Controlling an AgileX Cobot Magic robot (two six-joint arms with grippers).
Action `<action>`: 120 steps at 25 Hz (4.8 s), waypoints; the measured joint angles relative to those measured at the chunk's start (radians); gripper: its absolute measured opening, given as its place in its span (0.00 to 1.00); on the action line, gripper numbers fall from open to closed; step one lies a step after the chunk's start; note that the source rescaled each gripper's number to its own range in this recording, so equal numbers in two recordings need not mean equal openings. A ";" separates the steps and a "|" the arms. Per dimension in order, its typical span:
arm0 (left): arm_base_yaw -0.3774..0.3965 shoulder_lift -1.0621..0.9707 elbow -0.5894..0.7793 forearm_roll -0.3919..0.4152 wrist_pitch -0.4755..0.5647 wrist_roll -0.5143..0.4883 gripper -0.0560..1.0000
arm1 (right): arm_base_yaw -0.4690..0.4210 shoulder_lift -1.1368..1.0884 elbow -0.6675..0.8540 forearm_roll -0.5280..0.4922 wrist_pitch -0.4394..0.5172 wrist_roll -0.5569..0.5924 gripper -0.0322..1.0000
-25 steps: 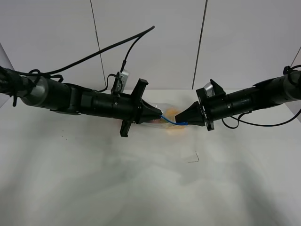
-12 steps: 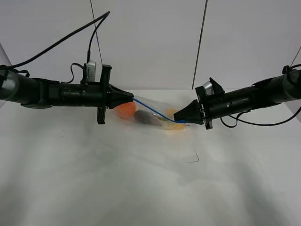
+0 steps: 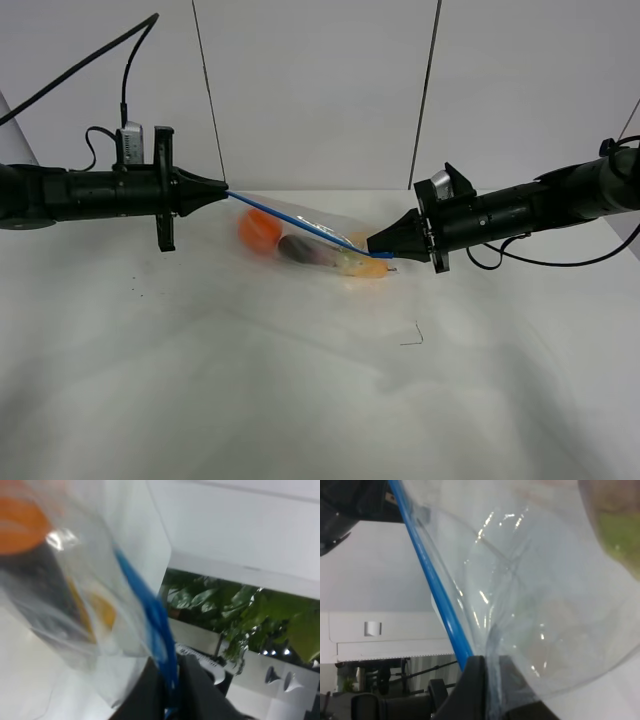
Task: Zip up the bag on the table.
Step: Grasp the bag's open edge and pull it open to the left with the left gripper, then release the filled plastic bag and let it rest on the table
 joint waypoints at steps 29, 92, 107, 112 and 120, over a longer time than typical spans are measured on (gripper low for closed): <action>0.068 0.000 0.000 -0.005 -0.064 0.000 0.05 | 0.000 0.000 0.000 -0.011 -0.001 0.000 0.03; -0.031 -0.104 -0.483 1.704 0.276 -0.632 1.00 | -0.002 0.000 0.000 -0.056 0.001 -0.001 0.03; -0.035 -0.315 -0.314 1.697 0.288 -0.606 0.98 | -0.002 0.000 0.000 -0.057 0.001 -0.001 0.03; -0.035 -0.559 -0.050 1.703 0.288 -0.581 0.98 | -0.002 0.000 0.000 -0.062 0.001 -0.001 0.03; -0.035 -0.948 0.338 1.703 0.288 -0.578 0.98 | -0.002 0.000 0.000 -0.073 0.001 -0.001 0.03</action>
